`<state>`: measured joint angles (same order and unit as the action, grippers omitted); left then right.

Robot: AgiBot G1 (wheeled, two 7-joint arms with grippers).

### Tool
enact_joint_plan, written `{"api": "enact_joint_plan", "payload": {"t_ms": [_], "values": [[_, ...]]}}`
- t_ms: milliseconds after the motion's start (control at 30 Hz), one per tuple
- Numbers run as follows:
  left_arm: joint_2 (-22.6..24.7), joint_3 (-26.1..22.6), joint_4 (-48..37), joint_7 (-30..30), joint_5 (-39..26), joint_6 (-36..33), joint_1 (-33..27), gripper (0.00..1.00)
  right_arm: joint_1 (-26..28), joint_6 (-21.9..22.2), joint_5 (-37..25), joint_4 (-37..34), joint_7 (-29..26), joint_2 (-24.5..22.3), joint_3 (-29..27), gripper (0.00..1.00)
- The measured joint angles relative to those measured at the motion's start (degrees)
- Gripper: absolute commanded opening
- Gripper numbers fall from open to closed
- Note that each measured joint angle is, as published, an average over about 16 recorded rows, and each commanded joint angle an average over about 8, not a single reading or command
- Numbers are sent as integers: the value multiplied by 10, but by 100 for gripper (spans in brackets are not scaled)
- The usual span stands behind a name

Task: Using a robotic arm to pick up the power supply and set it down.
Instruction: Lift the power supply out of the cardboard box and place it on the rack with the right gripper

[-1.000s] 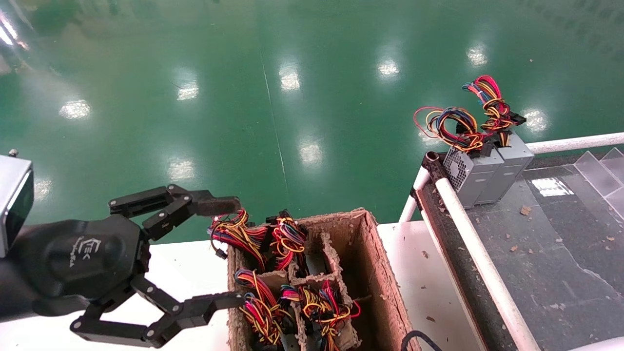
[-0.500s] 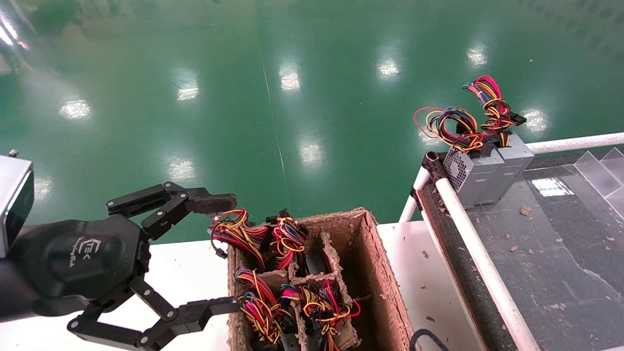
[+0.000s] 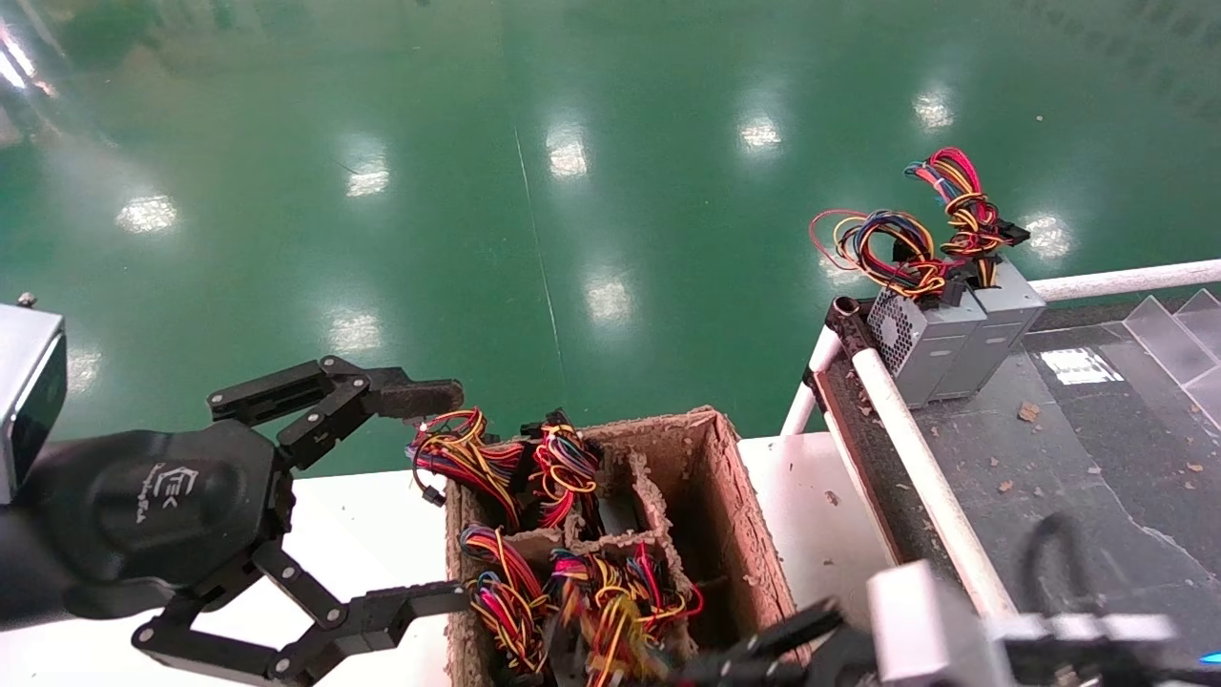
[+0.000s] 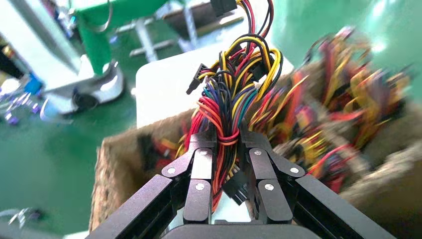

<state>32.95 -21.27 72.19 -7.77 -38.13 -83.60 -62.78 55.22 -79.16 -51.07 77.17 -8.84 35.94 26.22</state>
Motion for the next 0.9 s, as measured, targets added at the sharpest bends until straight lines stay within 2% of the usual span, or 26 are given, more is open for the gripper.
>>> {"api": "enact_joint_plan", "payload": {"t_ms": [500, 667, 900], "values": [[0, 0, 0, 0, 0, 0, 0, 100, -15, 18, 159, -31, 32, -90, -122, 0], [0, 0, 0, 0, 0, 0, 0, 100, -13, 33, 172, -58, 62, -121, -156, 0], [0, 0, 0, 0, 0, 0, 0, 100, -7, 60, 147, -106, 112, -165, -186, 0]]}}
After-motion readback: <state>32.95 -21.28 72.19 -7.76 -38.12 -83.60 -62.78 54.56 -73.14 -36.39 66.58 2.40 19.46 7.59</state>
